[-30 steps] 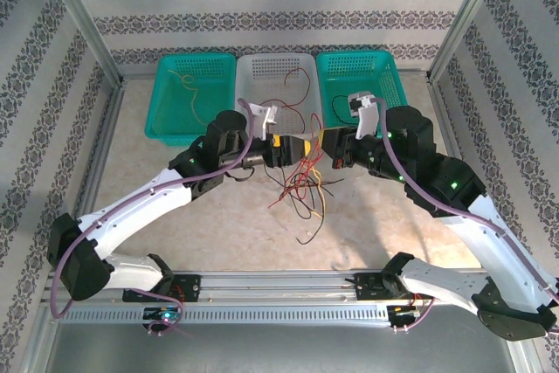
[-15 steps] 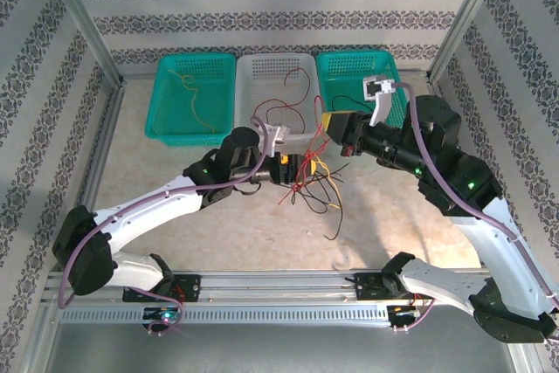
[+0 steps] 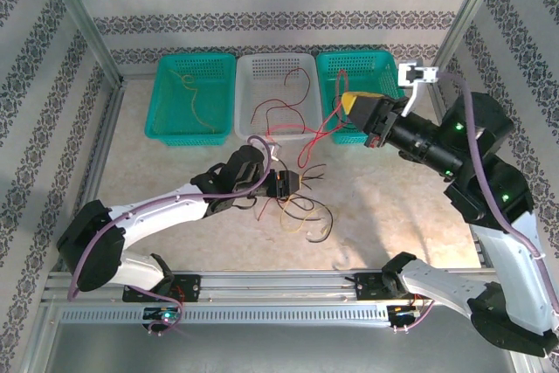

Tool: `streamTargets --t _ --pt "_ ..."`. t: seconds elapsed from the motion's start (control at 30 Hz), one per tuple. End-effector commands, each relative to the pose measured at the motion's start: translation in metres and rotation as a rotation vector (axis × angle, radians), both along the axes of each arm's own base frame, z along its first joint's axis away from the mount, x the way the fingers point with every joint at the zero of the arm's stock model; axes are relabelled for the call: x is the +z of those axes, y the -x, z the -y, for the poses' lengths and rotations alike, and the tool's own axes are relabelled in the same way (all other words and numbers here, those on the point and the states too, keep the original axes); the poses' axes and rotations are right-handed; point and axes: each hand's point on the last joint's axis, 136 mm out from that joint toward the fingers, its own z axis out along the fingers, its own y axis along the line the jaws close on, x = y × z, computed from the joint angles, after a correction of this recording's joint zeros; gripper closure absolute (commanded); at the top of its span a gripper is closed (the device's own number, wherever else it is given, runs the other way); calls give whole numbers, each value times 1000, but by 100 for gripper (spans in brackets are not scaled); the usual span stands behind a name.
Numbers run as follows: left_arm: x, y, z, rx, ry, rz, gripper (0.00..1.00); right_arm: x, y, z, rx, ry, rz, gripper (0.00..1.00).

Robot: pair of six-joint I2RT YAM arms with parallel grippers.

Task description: Untangle the cables

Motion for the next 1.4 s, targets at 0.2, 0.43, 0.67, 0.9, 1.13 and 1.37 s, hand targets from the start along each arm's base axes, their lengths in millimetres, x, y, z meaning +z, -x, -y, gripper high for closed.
streamTargets --t 0.2,0.43,0.67,0.9,1.13,1.37 --pt "76 16 -67 103 -97 149 20 -7 -4 3 -5 21 -5 97" --pt "147 21 -128 219 -113 298 16 -24 -16 0 -8 45 -50 97" --pt "243 2 -148 267 -97 495 16 -41 -24 -13 44 71 -100 97" --pt "306 -1 -77 -51 124 576 16 -56 -29 -29 118 80 -155 98" --pt "292 -17 -22 -218 204 539 16 -59 -28 -46 211 24 -197 98" --pt "282 -25 -2 -285 247 502 26 -57 -24 -54 260 -20 -213 98"
